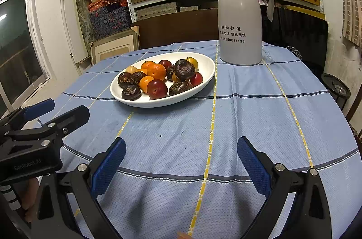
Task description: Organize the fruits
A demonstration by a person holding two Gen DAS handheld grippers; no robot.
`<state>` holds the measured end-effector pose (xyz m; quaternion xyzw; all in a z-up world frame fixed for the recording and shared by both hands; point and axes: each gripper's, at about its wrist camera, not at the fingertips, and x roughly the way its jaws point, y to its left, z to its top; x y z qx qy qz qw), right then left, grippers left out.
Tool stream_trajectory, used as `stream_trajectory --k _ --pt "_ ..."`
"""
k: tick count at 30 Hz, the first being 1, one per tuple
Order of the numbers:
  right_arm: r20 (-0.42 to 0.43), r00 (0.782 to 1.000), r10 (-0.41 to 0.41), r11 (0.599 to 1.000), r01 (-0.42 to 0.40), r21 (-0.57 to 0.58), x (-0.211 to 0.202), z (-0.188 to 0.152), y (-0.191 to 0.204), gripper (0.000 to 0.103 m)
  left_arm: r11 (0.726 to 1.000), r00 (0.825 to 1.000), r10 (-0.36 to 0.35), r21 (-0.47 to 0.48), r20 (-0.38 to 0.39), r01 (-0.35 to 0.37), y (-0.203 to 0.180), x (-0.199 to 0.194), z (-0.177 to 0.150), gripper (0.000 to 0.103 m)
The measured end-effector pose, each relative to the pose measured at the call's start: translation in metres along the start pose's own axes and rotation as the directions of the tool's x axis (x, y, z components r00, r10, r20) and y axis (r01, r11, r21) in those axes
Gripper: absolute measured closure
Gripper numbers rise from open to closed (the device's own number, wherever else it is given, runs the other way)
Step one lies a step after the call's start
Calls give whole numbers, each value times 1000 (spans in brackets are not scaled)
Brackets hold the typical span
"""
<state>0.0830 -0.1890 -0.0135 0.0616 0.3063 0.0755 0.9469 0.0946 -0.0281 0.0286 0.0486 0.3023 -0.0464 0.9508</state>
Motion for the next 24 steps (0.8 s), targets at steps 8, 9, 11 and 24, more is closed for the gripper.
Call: stream_trajectory --k 8,9,11,24 --pt "-3 1000 -2 1000 2 1 0 -1 0 4 1000 1000 -1 1 0 1 0 0 0 5" --pt "-3 1000 -1 1000 1 2 0 -1 0 4 1000 1000 -2 1 0 2 0 0 0 5" --pt "-4 1000 -2 1000 2 3 0 -1 0 4 1000 1000 -1 1 0 1 0 0 0 5" --pt "-8 1000 -4 1000 4 1 1 -2 0 4 1000 1000 -4 6 1 4 -1 0 0 5"
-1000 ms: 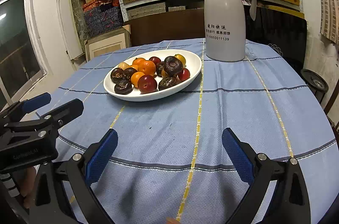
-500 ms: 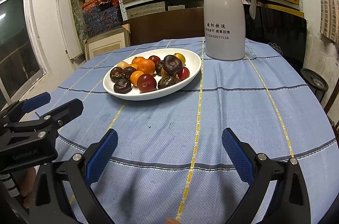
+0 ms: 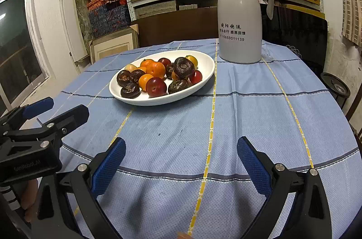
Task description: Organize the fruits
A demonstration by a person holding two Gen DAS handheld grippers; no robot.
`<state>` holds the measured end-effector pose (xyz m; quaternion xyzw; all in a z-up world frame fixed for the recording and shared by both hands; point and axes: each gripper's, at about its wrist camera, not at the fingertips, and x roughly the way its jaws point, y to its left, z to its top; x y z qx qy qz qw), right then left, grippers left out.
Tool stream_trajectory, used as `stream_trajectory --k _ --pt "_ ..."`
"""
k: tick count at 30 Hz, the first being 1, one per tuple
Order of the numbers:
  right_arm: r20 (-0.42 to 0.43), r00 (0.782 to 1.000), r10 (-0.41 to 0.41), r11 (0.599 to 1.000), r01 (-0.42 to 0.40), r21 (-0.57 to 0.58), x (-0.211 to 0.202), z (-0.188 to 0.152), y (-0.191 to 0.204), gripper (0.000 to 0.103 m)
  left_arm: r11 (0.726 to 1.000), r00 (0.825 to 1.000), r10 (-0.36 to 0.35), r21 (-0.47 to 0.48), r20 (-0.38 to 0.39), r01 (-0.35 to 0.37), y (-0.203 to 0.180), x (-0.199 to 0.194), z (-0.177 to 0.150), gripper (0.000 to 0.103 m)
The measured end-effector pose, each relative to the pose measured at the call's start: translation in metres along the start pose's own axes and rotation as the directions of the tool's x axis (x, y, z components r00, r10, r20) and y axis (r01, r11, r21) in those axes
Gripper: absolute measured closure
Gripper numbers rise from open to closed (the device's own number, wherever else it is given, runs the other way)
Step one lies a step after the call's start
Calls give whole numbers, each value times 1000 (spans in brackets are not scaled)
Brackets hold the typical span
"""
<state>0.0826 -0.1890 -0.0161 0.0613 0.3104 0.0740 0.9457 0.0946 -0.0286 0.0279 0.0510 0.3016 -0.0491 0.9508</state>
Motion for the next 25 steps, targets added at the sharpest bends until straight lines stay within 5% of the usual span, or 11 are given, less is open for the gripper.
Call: stream_trajectory --k 25 --pt "-3 1000 -1 1000 1 5 0 0 -1 4 1000 1000 0 -3 18 0 5 1 0 5"
